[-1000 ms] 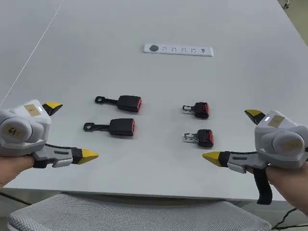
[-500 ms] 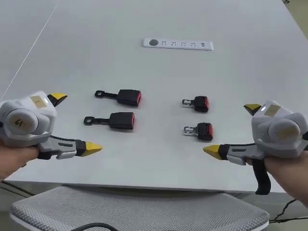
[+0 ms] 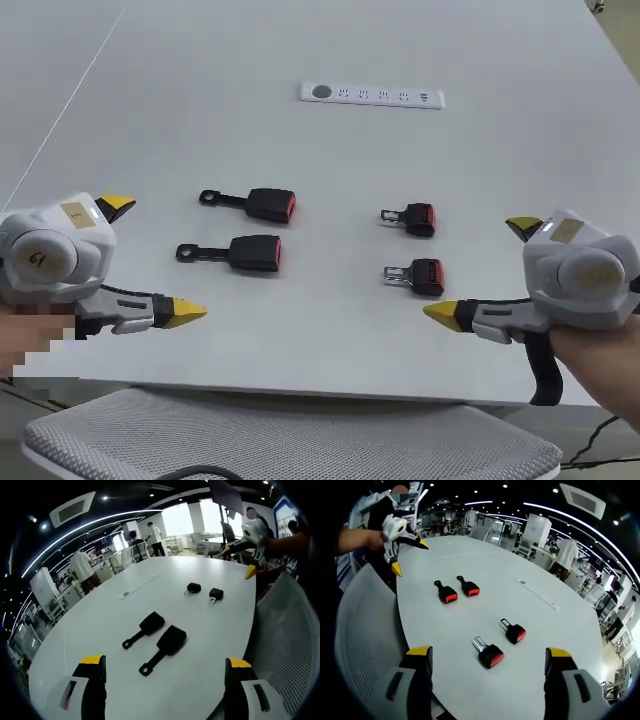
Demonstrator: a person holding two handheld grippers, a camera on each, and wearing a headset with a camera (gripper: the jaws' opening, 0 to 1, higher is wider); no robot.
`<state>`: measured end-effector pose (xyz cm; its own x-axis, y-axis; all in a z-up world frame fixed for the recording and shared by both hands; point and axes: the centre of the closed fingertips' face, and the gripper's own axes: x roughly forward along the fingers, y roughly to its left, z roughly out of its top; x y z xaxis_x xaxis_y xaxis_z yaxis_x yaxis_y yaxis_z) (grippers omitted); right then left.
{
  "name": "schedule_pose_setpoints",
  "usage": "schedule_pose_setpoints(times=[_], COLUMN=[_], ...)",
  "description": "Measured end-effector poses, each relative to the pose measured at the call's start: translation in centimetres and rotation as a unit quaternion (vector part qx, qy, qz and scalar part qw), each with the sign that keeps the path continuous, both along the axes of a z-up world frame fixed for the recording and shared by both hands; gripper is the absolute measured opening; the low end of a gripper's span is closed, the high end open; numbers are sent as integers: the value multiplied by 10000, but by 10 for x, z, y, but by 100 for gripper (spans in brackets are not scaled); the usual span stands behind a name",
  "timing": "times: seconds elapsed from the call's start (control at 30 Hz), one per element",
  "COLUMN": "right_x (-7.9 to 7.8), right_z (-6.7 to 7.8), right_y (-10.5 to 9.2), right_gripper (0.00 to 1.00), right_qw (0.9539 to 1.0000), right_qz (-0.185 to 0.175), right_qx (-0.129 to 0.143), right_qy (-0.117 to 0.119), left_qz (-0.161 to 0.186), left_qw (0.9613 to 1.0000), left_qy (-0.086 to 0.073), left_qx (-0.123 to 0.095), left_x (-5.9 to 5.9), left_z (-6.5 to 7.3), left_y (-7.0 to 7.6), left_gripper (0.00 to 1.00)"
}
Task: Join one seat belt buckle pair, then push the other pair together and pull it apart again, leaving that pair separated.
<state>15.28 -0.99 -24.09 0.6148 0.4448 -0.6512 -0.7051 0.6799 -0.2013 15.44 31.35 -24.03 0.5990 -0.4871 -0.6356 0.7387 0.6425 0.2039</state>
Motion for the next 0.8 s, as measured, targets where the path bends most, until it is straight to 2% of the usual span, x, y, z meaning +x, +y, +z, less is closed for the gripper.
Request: schedule_pose_setpoints(times=[0.17, 0.27, 0.67, 0.8], right_x=[0, 0, -2, -1], right_z=[-2, -2, 1, 1], right_y=[-1, -1, -2, -1], right_gripper=[95, 95, 92, 90], right_qw=[10000, 10000, 10000, 9999], right_qz=[19, 12, 17, 69], right_qx=[-17, -19, -38, -73], right_qy=[25, 17, 15, 9], left_qz=[-1, 16, -45, -62], left_qw=[10000, 10000, 9999, 9999], left_qy=[13, 5, 59, 81], left_qx=[65, 12, 83, 73], left_x=[-1, -1, -3, 0], left_z=[-1, 1, 2, 1], left_y=[2, 0, -1, -1], left_gripper=[100, 100, 99, 98])
